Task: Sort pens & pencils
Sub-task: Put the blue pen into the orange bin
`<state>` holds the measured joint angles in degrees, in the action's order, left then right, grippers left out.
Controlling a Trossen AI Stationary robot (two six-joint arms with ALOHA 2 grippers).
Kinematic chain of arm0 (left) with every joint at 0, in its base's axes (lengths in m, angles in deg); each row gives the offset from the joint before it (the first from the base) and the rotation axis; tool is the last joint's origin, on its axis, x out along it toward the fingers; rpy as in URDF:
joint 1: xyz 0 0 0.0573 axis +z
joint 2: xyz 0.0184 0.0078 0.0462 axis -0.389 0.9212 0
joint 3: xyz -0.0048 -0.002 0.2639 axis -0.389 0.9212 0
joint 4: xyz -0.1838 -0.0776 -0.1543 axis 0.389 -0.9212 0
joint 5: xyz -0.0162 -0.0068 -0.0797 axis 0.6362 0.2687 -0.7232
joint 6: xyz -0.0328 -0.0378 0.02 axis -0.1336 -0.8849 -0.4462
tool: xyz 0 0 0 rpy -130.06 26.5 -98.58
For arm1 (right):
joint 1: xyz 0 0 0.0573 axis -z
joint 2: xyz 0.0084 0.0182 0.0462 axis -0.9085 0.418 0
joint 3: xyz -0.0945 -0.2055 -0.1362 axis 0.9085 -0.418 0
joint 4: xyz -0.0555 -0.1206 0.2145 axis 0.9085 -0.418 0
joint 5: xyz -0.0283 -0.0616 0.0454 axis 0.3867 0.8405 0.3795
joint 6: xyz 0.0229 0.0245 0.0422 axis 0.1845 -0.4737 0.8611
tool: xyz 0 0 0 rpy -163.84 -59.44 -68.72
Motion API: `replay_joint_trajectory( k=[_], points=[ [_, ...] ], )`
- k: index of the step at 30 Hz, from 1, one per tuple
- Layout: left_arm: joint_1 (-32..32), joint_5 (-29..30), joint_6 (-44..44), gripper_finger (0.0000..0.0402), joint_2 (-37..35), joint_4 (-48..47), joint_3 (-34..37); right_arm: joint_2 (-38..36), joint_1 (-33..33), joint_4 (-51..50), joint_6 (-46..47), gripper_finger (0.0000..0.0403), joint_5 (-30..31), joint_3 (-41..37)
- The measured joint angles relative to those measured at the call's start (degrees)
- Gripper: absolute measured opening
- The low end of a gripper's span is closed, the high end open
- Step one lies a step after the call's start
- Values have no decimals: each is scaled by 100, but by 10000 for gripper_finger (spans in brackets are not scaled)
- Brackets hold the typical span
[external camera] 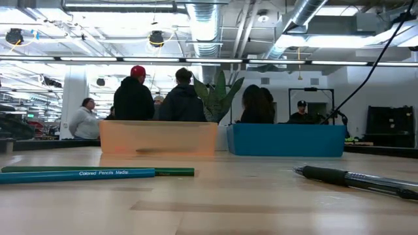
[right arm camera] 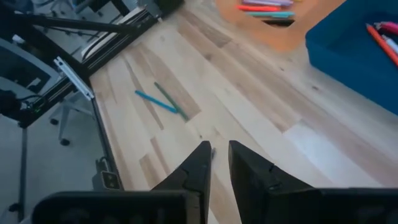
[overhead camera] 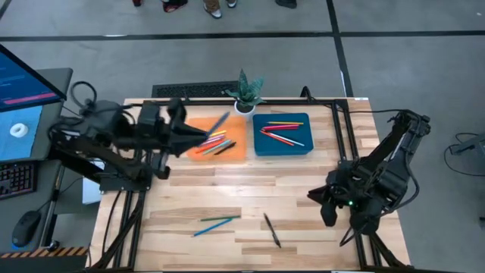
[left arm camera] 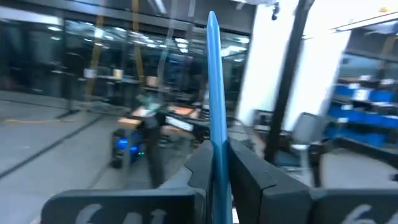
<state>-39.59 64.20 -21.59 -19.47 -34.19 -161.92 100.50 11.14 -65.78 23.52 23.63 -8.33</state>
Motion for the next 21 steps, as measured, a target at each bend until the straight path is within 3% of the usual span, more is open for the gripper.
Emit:
replay_joint_trajectory(
  k=[5, 10, 15, 21],
  points=[
    [-54, 1350, 204, 24, -86, -988, 0, -2, 202, 15, -234, 77, -4, 0],
    [453, 2481, -204, 23, 75, -2689, 101, -23, 358, 17, -341, 77, -63, 0],
    [1225, 2093, -394, 26, 419, -3580, 663, -66, 487, 11, -391, 77, -192, 0],
    [2180, 773, -190, 26, 694, -3460, 1966, -63, 527, 9, -397, 77, -199, 0]
  ],
)
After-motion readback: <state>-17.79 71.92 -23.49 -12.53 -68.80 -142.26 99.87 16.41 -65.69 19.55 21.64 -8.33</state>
